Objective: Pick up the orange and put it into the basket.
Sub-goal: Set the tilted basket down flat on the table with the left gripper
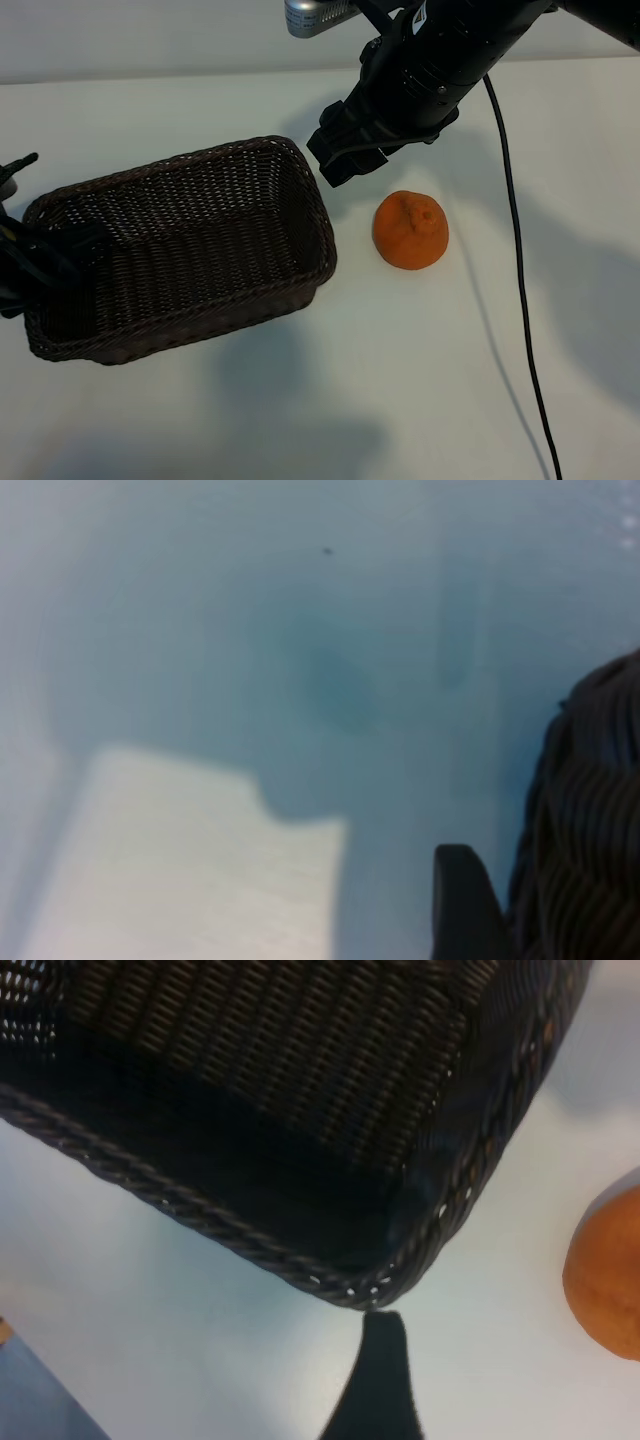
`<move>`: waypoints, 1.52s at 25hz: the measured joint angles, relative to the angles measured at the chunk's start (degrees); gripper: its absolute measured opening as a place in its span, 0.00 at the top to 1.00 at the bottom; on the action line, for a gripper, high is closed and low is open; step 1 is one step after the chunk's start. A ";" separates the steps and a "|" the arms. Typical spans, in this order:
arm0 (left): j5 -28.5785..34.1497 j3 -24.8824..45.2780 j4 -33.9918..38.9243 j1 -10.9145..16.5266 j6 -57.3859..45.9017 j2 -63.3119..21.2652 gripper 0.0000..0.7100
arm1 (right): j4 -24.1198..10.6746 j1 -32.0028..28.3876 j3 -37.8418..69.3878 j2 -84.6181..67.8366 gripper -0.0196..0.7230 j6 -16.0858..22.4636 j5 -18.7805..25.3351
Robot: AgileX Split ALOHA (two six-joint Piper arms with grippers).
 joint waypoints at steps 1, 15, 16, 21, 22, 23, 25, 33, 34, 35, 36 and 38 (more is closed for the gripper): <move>0.07 0.00 -2.00 0.00 1.86 -0.39 0.45 | 0.00 0.00 0.00 0.00 0.17 0.00 0.00; 3.30 0.00 -26.67 4.38 29.26 -7.19 0.50 | 0.00 0.00 0.00 0.00 0.17 0.00 0.00; 3.43 0.00 -28.63 4.66 31.28 -7.35 0.50 | 0.00 0.00 0.00 0.00 0.17 0.00 0.00; 4.84 0.00 -35.81 4.80 39.75 -7.52 0.50 | 0.00 0.00 0.00 0.00 0.17 0.00 0.00; 5.01 0.00 -36.69 4.80 40.69 -7.52 0.50 | 0.00 0.00 0.00 0.00 0.17 0.00 0.04; 5.16 0.00 -37.40 4.80 41.54 -7.52 0.50 | 0.00 0.00 0.00 0.00 0.17 0.00 0.04; 5.16 0.00 -38.03 4.80 42.43 -7.52 0.50 | 0.00 0.00 0.00 0.00 0.17 0.00 0.04; 7.15 -0.08 -40.24 5.54 45.28 -7.52 0.50 | 0.00 0.00 0.00 0.00 0.17 0.00 0.28; 8.27 -0.27 -41.65 6.25 47.02 -7.52 0.50 | 0.00 0.00 0.00 0.00 0.17 0.00 0.28; 9.52 -0.64 -43.51 7.04 49.17 -7.52 0.50 | 0.00 0.00 0.00 0.00 0.17 0.00 0.28; 10.35 -0.80 -45.63 8.18 51.32 -7.52 0.50 | 0.00 0.00 0.00 0.00 0.17 0.00 0.28; 12.17 -1.05 -51.66 11.09 56.61 -7.52 0.50 | 0.00 0.00 0.00 0.00 0.17 0.00 0.30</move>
